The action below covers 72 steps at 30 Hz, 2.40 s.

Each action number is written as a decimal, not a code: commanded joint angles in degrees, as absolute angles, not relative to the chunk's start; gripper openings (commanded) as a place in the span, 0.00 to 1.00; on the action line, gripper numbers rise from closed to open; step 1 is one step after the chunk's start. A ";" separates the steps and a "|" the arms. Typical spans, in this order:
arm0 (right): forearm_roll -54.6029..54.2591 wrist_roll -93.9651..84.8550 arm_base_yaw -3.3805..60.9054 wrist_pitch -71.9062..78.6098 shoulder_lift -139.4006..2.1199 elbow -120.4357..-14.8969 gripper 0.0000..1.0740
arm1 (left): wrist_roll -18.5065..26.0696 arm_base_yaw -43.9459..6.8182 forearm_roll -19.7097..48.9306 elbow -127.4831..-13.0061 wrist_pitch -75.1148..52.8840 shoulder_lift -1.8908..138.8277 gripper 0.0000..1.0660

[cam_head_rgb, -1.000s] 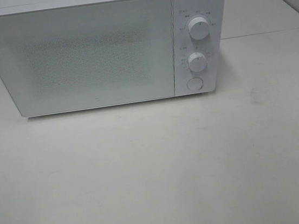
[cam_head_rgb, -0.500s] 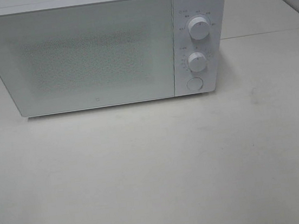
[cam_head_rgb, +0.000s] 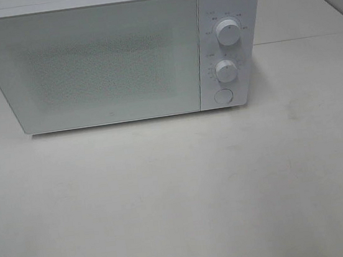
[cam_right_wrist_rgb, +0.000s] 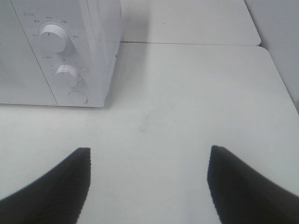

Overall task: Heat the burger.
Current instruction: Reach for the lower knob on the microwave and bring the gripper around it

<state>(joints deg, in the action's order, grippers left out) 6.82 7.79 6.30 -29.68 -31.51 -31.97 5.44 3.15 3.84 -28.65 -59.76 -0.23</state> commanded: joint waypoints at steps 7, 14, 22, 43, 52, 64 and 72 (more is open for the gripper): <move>6.88 8.31 6.25 -15.99 -44.86 -32.03 0.65 | 5.21 2.98 4.58 -28.48 -59.47 -1.72 0.94; 6.88 8.31 6.25 -6.47 -53.40 -32.03 0.65 | 5.21 2.98 4.58 -28.48 -59.47 -1.72 0.94; 6.88 8.31 6.25 7.91 -65.09 -32.09 0.65 | 5.21 2.98 4.58 -28.48 -59.47 -1.72 0.94; -10.60 -6.07 12.66 46.98 -78.32 -24.87 0.65 | 5.21 2.98 4.58 -28.48 -59.47 -1.72 0.94; -26.07 -15.01 23.61 53.92 -83.42 -23.03 0.65 | 5.21 2.98 4.58 -28.48 -59.47 -1.72 0.94; -40.45 -16.39 36.55 70.07 -91.85 -23.03 0.65 | 5.21 2.98 4.58 -28.48 -59.47 -1.72 0.94; -49.05 -17.53 44.46 76.95 -96.49 -23.03 0.65 | 5.21 2.98 4.58 -28.48 -59.47 -1.72 0.94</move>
<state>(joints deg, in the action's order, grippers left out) -48.19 -16.73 43.95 69.21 -96.43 -23.20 5.44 3.15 3.84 -28.65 -59.76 -0.23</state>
